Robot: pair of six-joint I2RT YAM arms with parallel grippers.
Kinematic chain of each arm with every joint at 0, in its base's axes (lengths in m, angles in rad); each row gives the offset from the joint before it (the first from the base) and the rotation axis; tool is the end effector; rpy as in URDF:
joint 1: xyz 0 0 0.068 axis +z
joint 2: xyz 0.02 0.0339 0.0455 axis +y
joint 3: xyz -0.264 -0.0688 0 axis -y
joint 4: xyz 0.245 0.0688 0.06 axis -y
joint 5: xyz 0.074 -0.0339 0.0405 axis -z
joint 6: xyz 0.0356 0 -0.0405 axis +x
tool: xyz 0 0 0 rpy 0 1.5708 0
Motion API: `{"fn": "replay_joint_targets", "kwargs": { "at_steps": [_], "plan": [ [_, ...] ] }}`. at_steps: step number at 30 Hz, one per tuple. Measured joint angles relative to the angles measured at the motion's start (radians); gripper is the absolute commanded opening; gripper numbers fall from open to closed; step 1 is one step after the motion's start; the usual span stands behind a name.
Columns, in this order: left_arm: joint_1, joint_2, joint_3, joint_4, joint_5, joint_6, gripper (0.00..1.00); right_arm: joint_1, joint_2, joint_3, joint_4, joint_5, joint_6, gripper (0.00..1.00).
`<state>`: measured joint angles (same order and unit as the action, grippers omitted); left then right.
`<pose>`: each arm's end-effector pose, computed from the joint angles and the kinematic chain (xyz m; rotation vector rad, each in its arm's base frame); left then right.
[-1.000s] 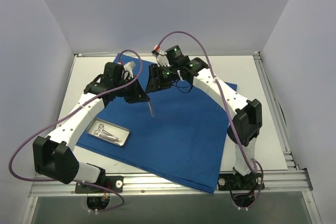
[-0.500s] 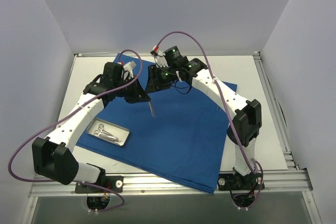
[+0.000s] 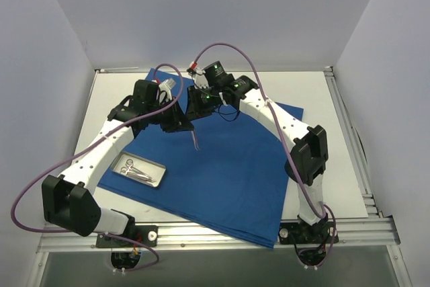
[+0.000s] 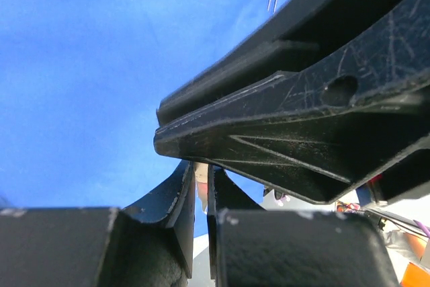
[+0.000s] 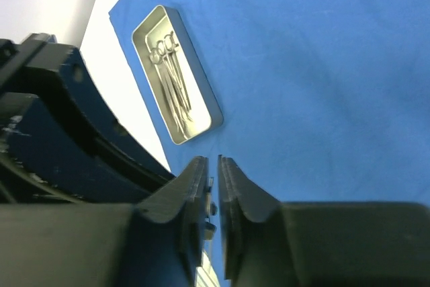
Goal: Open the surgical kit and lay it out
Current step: Place the medical item in the surgical kit.
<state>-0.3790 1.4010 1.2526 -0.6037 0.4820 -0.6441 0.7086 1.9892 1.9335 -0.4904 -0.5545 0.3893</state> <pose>0.2760 -0.1277 0.3247 -0.0649 2.4642 -1.0459 0.3404 0.3164 0.3468 -0.7133 2.1644 1.2067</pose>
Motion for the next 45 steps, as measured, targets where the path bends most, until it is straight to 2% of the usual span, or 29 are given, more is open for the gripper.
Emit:
{"fn": "replay_joint_targets", "kwargs": {
  "at_steps": [6, 7, 12, 13, 14, 17, 18, 20, 29, 39, 45],
  "plan": [
    [0.0, 0.008, 0.0, 0.0, 0.0, -0.001, 0.02, 0.005, 0.0, 0.001, -0.001, -0.002, 0.0, 0.03],
    [0.0, 0.01, 0.0, 0.002, 0.0, -0.002, 0.05, 0.005, 0.001, 0.004, -0.003, 0.001, 0.0, 0.0],
    [0.0, 0.021, 0.0, 0.021, 0.006, -0.005, 0.13, 0.005, 0.005, 0.02, -0.024, 0.027, -0.003, 0.0],
    [0.001, 0.024, 0.0, 0.024, 0.01, -0.005, 0.18, 0.005, 0.005, 0.023, -0.029, 0.033, -0.004, 0.0],
    [0.002, 0.027, 0.0, 0.026, 0.014, -0.006, 0.33, 0.004, 0.005, 0.024, -0.034, 0.039, -0.004, 0.0],
    [0.009, 0.037, 0.0, 0.029, 0.02, -0.003, 0.5, -0.002, 0.013, 0.041, -0.056, 0.055, -0.006, 0.0],
    [0.016, 0.042, 0.0, 0.032, 0.02, -0.003, 0.6, -0.006, 0.017, 0.049, -0.066, 0.06, -0.006, 0.0],
    [0.035, 0.047, 0.0, 0.035, 0.018, 0.0, 0.64, -0.017, 0.026, 0.059, -0.083, 0.078, -0.005, 0.0],
    [0.124, 0.047, 0.0, 0.005, -0.018, 0.057, 0.66, -0.1, 0.123, 0.1, -0.204, 0.238, 0.013, 0.0],
    [0.171, 0.037, -0.035, -0.045, -0.048, 0.107, 0.66, -0.393, 0.234, 0.08, -0.272, 0.426, 0.022, 0.0],
    [0.198, 0.037, -0.035, -0.055, -0.041, 0.11, 0.66, -0.502, 0.275, 0.067, -0.276, 0.481, 0.019, 0.0]
  ]
}}
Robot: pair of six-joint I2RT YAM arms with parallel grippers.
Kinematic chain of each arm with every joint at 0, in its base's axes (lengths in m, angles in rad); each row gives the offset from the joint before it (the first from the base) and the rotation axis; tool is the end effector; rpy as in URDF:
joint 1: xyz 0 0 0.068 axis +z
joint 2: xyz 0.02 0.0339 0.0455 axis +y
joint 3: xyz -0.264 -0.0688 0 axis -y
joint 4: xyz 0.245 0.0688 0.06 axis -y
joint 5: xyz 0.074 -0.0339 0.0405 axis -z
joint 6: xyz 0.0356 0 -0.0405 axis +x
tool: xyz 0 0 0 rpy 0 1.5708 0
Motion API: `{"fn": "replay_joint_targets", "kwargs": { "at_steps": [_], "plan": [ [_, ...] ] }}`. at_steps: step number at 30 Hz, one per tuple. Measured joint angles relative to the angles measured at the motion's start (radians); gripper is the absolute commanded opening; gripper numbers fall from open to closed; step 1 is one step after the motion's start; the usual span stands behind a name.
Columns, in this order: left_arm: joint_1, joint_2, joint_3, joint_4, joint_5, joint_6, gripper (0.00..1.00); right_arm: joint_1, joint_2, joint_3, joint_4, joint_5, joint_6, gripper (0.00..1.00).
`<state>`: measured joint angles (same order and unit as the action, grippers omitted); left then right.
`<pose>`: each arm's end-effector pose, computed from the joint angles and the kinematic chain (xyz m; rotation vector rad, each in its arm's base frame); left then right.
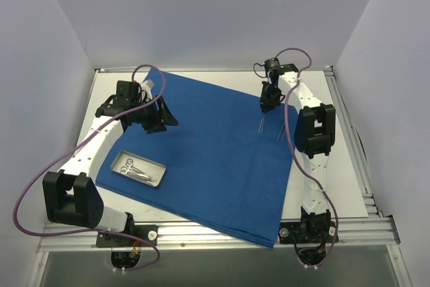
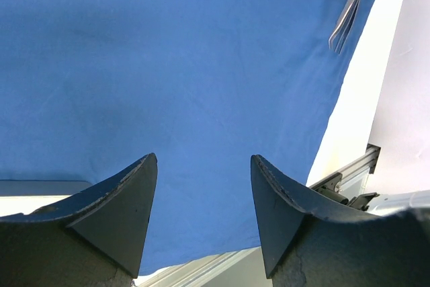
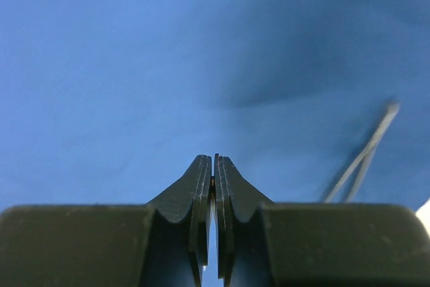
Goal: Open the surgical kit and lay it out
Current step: Place the medical item in the surgical kit.
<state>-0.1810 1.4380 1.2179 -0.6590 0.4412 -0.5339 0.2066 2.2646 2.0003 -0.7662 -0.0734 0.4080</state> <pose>0.2972 -0.0699 0.2985 -0.2414 2.5119 -0.8455 0.4862 0.1046 0.2165 0.2379 2.6204 0.3125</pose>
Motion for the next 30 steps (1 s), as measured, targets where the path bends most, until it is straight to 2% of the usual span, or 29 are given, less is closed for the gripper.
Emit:
{"fn": "replay_joint_targets", "kwargs": {
  "at_steps": [10, 30],
  "plan": [
    [0.009, 0.026, 0.0, -0.015, 0.026, 0.008, 0.66, -0.08, 0.105, 0.006, 0.003, 0.029, -0.008, 0.0],
    [0.014, 0.085, 0.015, -0.024, 0.059, 0.014, 0.65, -0.123, 0.105, 0.059, -0.014, 0.041, -0.024, 0.0]
  ]
}}
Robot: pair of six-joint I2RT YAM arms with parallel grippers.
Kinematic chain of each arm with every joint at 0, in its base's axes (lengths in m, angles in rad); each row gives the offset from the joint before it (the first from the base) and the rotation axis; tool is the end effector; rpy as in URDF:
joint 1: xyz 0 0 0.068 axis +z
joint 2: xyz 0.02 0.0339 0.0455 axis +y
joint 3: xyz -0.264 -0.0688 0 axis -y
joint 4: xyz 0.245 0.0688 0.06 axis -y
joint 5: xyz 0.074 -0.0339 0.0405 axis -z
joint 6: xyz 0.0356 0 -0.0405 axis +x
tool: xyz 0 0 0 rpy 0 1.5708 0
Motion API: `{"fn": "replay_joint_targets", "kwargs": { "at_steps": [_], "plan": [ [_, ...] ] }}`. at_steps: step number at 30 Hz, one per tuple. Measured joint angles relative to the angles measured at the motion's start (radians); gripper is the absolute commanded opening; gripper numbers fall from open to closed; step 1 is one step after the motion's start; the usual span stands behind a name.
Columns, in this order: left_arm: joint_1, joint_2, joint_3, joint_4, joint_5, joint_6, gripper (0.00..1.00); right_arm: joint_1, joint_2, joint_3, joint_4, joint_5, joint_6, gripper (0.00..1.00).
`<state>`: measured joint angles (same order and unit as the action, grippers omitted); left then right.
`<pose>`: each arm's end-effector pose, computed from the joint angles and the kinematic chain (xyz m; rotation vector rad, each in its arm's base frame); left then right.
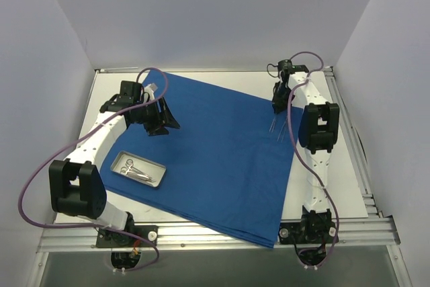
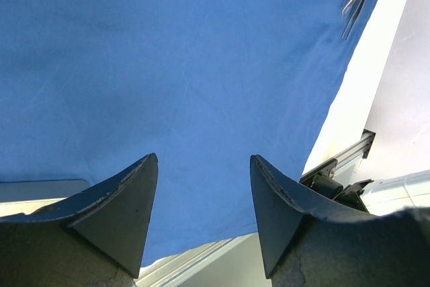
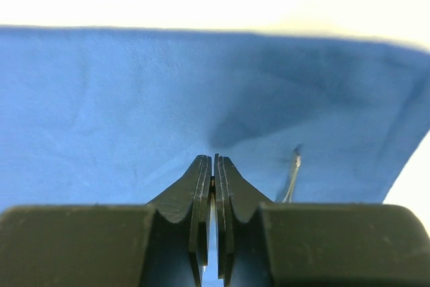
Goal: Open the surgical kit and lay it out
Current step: Place the medical item in the surgical kit.
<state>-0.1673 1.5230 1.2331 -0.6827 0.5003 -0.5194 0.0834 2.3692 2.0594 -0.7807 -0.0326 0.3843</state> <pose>0.3113 -0.0699 0.2777 -0.2540 2.5989 -0.8965 0.5095 0.0438 0.1830 0.3904 2.6465 0.1942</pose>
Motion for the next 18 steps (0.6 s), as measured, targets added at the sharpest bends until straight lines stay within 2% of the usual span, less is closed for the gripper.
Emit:
{"fn": "replay_joint_targets", "kwargs": {
  "at_steps": [18],
  "plan": [
    [0.0, 0.001, 0.0, 0.0, 0.006, 0.0, 0.65, -0.011, 0.001, 0.037, -0.005, 0.0, -0.019, 0.0]
  ]
}}
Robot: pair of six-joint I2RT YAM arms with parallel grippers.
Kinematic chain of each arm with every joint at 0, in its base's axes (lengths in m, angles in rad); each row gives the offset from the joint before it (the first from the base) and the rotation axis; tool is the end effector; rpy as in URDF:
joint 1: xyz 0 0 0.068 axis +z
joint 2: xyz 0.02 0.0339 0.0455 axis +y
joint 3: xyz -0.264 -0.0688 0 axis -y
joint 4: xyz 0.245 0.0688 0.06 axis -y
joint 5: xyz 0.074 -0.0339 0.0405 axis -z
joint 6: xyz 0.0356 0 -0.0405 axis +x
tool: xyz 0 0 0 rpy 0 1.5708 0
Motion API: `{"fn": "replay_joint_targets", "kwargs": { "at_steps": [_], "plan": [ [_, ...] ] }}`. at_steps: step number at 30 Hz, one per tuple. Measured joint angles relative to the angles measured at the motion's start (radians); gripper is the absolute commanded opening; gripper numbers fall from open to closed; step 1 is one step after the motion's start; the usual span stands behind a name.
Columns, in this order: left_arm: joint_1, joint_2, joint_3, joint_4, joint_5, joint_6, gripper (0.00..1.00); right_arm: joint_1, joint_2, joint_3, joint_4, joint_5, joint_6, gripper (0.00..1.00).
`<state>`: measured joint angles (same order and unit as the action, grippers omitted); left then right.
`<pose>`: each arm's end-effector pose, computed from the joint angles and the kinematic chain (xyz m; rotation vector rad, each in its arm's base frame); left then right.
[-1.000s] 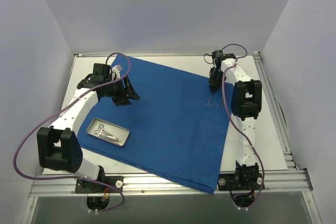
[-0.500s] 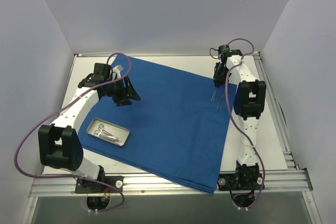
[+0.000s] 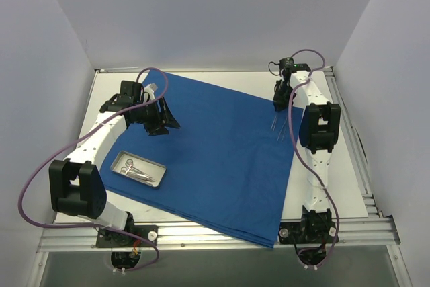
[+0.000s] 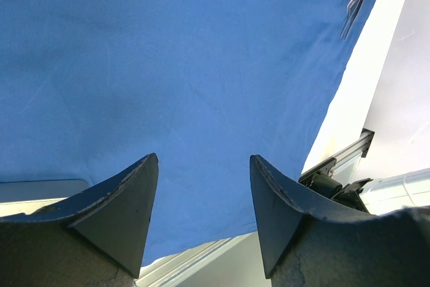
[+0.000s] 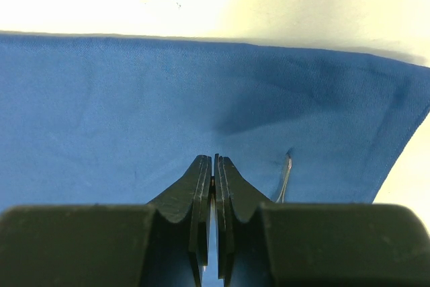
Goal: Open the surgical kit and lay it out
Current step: Place the medical item in the surgical kit.
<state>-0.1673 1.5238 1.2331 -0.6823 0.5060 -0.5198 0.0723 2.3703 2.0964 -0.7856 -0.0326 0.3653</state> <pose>0.3114 -0.0701 0.2776 -0.2523 2.5994 -0.9039 0.5136 0.0384 0.1935 0.3747 2.6162 0.1920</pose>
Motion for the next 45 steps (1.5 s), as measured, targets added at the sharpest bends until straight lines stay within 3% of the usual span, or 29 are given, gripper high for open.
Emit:
{"fn": "replay_joint_targets", "kwargs": {
  "at_steps": [22, 32, 45],
  "plan": [
    [0.0, 0.0, 0.0, 0.0, 0.0, -0.019, 0.66, 0.0, 0.019, -0.047, 0.008, 0.0, 0.0, 0.05],
    [0.0, 0.0, 0.0, 0.0, 0.0, -0.023, 0.66, 0.0, 0.024, -0.047, 0.013, 0.0, 0.001, 0.21],
    [0.004, -0.003, 0.0, -0.016, -0.032, -0.026, 0.66, 0.001, 0.024, -0.048, 0.015, 0.011, -0.009, 0.31]
  ]
}}
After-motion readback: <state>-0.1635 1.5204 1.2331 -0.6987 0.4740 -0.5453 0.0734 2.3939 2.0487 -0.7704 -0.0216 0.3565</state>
